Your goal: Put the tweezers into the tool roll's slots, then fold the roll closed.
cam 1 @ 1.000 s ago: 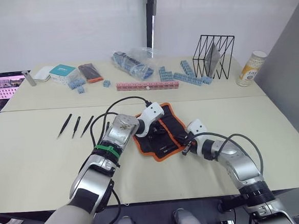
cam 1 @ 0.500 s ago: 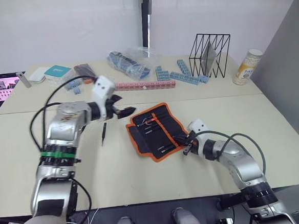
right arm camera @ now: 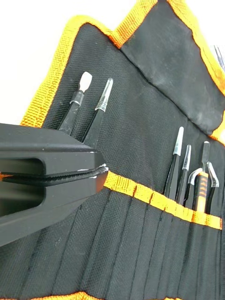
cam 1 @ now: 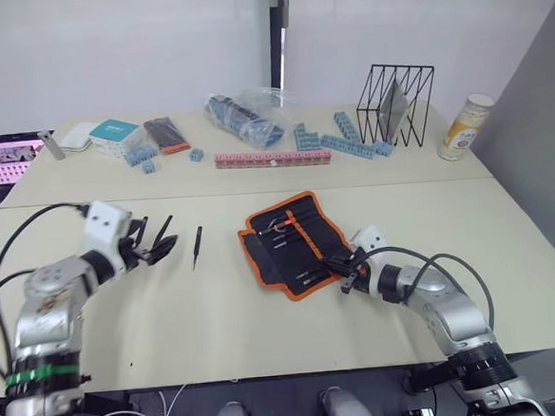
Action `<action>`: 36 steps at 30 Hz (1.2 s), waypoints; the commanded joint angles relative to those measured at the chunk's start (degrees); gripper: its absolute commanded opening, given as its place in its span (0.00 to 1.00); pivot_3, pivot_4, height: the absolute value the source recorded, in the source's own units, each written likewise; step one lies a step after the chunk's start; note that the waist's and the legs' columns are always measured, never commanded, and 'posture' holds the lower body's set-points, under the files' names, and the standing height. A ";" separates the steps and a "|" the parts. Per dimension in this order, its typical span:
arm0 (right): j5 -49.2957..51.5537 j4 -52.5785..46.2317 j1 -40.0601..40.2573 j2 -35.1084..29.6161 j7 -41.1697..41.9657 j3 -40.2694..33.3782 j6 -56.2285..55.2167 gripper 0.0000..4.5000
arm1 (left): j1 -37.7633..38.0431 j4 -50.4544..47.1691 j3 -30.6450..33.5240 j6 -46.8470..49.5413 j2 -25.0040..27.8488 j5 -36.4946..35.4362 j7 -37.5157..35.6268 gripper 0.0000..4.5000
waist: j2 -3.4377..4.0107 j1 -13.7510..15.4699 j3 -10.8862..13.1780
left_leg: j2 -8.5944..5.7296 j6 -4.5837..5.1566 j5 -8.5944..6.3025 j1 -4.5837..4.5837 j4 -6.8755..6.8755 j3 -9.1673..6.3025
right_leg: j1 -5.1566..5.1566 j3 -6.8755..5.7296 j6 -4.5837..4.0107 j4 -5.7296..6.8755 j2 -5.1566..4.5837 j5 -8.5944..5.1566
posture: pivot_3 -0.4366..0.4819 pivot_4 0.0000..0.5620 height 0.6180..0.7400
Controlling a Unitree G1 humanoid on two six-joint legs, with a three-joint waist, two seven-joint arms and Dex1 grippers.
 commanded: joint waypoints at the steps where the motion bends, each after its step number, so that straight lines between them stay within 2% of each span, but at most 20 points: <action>1: -1.78 3.60 0.27 -0.98 0.79 0.93 -0.63 0.00 | 6.15 -3.90 9.19 -2.16 -1.86 -4.07 3.97 1.00 | -0.01 -0.02 0.00 | 0.01 0.00 0.00 0.01 0.00 -0.03 | 0.00 -0.01 -0.05 0.00 0.01 -0.03 | 0.48 0.27 0.97; 5: -1.97 4.73 -0.15 -0.92 1.94 1.64 -1.01 0.00 | 15.05 -7.41 16.28 -5.60 -6.02 -6.49 7.41 1.00 | -0.19 0.18 -0.12 | 0.03 -0.01 0.00 0.05 0.07 -0.02 | 0.06 -0.03 -0.37 0.00 0.00 -0.19 | 0.48 0.27 0.97; 9: -2.26 5.98 -0.86 -0.77 2.77 1.96 -1.27 0.00 | 22.31 -10.18 20.12 -7.69 -10.34 -8.66 9.85 1.00 | -0.27 0.12 -0.16 | 0.06 -0.02 -0.01 0.11 0.08 0.08 | 0.08 -0.01 -0.44 -0.05 -0.04 -0.23 | 0.48 0.27 0.97; 14: -2.39 6.66 -1.29 -0.80 3.55 2.38 -1.53 0.00 | 26.22 -10.89 20.35 -9.36 -12.38 -9.89 11.06 1.00 | -0.56 0.33 -0.35 | 0.08 -0.39 -0.24 0.12 0.08 0.07 | 0.03 -0.04 -0.56 -0.05 -0.03 -0.30 | 0.48 0.27 0.97; 20: -3.01 7.45 -1.32 -1.05 4.29 2.96 -2.17 0.00 | 27.54 -9.66 19.81 -11.69 -12.02 -10.54 10.64 1.00 | -0.62 0.12 -0.39 | 0.09 -0.47 -0.29 0.15 0.11 0.11 | 0.05 -0.03 -0.62 -0.22 -0.03 -0.34 | 0.48 0.27 0.97; 23: -3.00 6.99 -1.18 -1.10 4.22 2.89 -1.89 0.00 | 26.12 -8.45 19.42 -12.04 -10.81 -10.84 10.45 1.00 | -0.62 0.11 -0.39 | 0.10 -0.47 -0.29 0.15 0.10 0.11 | 0.04 -0.03 -0.62 -0.22 -0.03 -0.34 | 0.48 0.27 0.97; 28: -2.93 6.10 -0.39 -1.02 3.37 2.62 -1.58 0.00 | 16.88 -1.30 16.52 -7.37 -3.06 -11.11 9.27 1.00 | -0.72 0.45 -0.45 | 0.09 -0.48 -0.29 0.15 0.10 0.08 | 0.02 -0.06 -0.63 -0.20 -0.02 -0.34 | 0.48 0.27 0.97; 33: -2.74 4.73 0.53 -1.14 2.32 2.08 -1.20 0.00 | 3.12 10.89 9.81 -4.54 6.31 -7.81 7.67 1.00 | -0.76 0.49 -0.48 | 0.08 -0.47 -0.29 0.13 0.10 0.11 | -0.01 -0.05 -0.62 -0.23 -0.02 -0.34 | 0.48 0.27 0.97; 36: -2.65 4.08 0.93 -1.12 1.59 1.86 -0.99 0.00 | -6.33 20.26 3.82 -4.65 9.15 -4.30 6.02 1.00 | -0.77 0.47 -0.48 | 0.09 -0.46 -0.28 0.11 0.07 0.11 | -0.02 -0.06 -0.61 -0.20 -0.01 -0.33 | 0.48 0.27 0.97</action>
